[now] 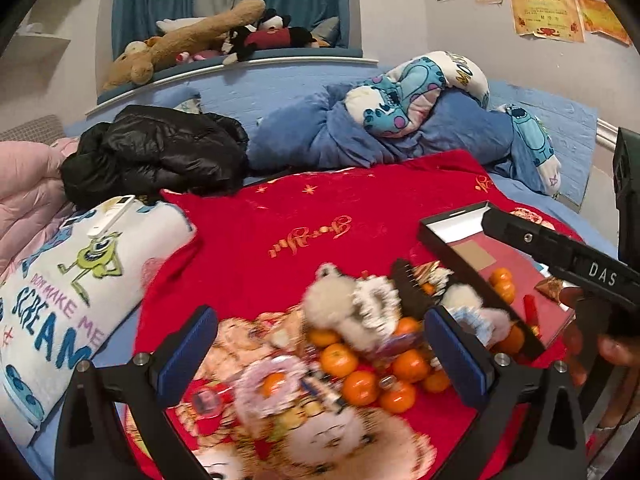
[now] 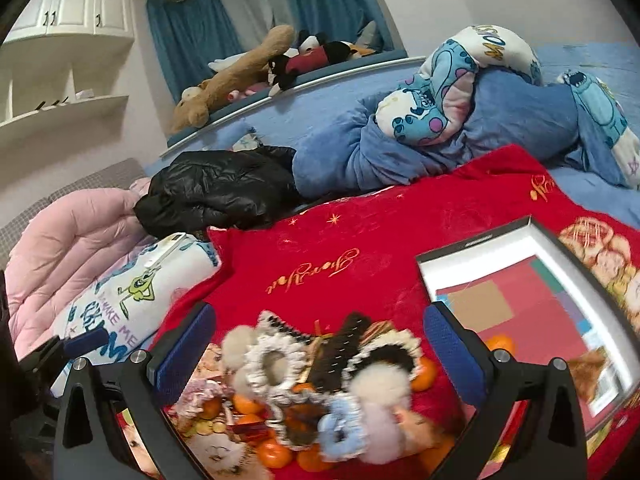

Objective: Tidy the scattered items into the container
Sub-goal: 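Withdraw both tools from the box back over the pile, then lower the left tool onto the pink lace scrunchie and close on it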

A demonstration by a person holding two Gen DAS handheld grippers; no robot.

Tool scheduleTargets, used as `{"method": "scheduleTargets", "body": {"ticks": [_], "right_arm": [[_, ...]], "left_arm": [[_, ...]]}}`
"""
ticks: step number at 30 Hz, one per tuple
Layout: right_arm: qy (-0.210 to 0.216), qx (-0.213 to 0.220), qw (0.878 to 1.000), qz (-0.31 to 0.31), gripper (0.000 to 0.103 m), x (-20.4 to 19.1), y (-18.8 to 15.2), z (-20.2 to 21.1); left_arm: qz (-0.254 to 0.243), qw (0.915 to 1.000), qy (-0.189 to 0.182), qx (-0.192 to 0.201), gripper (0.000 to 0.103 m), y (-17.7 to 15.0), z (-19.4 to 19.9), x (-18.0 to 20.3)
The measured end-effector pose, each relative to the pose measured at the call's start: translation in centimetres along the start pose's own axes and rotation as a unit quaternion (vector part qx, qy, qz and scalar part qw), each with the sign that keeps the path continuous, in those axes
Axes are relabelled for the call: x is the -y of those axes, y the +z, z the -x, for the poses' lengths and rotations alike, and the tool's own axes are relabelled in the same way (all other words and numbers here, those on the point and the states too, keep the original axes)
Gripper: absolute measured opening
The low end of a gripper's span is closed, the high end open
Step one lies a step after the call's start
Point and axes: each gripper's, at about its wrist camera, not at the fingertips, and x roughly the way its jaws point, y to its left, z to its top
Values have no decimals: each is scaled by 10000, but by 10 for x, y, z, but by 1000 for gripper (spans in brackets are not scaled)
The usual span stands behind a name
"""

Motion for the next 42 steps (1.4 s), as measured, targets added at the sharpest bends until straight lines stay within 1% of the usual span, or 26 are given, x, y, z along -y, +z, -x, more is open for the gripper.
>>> {"method": "scheduleTargets", "body": {"ticks": [2, 4, 5, 7, 10, 12, 14, 15, 16, 18, 20, 21, 22, 23, 24, 25, 27, 31, 33, 37, 39, 42], "right_arm": [[43, -57, 10000, 34, 103, -8, -12, -3], [-75, -137, 9998, 151, 103, -13, -20, -8], [-168, -169, 9996, 160, 103, -14, -23, -10], [-194, -198, 9996, 38, 103, -14, -27, -11], [-204, -244, 9994, -99, 103, -10, -31, -10], [-272, -213, 9994, -27, 103, -8, -33, -8], [-329, -180, 9993, -60, 103, -2, -36, -5], [-315, -179, 9993, -123, 103, 0, -37, -4], [-291, -195, 9992, -179, 103, 3, -38, -5], [-278, -240, 9990, -250, 103, 7, -39, -7], [-282, -298, 9990, -166, 103, 7, -40, -9], [-284, -309, 9990, -132, 103, 7, -40, -10], [-278, -310, 9991, -95, 103, 7, -40, -10], [-258, -309, 9991, -100, 103, 7, -40, -11], [-225, -317, 9992, -116, 103, 8, -40, -11], [-177, -338, 9992, -136, 103, 9, -40, -12], [-165, -349, 9991, -170, 103, 11, -41, -14], [-122, -376, 9989, -240, 103, 13, -42, -16], [-67, -367, 9990, -265, 103, 13, -41, -15], [-59, -360, 9991, -213, 103, 12, -41, -15], [-29, -440, 9985, -324, 103, 16, -42, -17], [11, -656, 9967, -472, 103, 21, -44, -22]], "left_arm": [[55, 10000, 53, 48, 103, -14, 2, -18], [174, 9998, 18, -10, 103, -23, -3, -30], [239, 9995, -97, -182, 103, -29, -10, -41], [331, 9985, -132, -425, 103, -39, -22, -55], [567, 9973, -76, -463, 103, -54, -33, -71], [604, 9960, -146, -635, 103, -64, -44, -76], [614, 9957, -255, -638, 103, -73, -53, -77], [626, 9955, -231, -667, 103, -77, -59, -77], [596, 9949, -159, -795, 102, -81, -68, -78], [628, 9936, -109, -938, 92, -85, -81, -79], [814, 9913, -124, -1029, 78, -90, -90, -84], [863, 9906, -147, -1052, 73, -92, -95, -86], [886, 9905, -151, -1045, 60, -94, -98, -86], [854, 9911, -35, -1023, 46, -94, -100, -86], [833, 9916, 22, -993, 38, -93, -102, -86], [822, 9914, 100, -1015, 27, -94, -103, -86], [984, 9898, 63, -1028, 24, -97, -105, -90], [1093, 9893, 50, -968, 10, -98, -99, -93], [1108, 9890, -58, -973, 9, -99, -97, -95], [1023, 9910, 9, -867, 9, -99, -88, -91], [972, 9925, 69, -742, 9, -97, -81, -88], [979, 9941, 228, -399, 9, -93, -58, -86]]}}
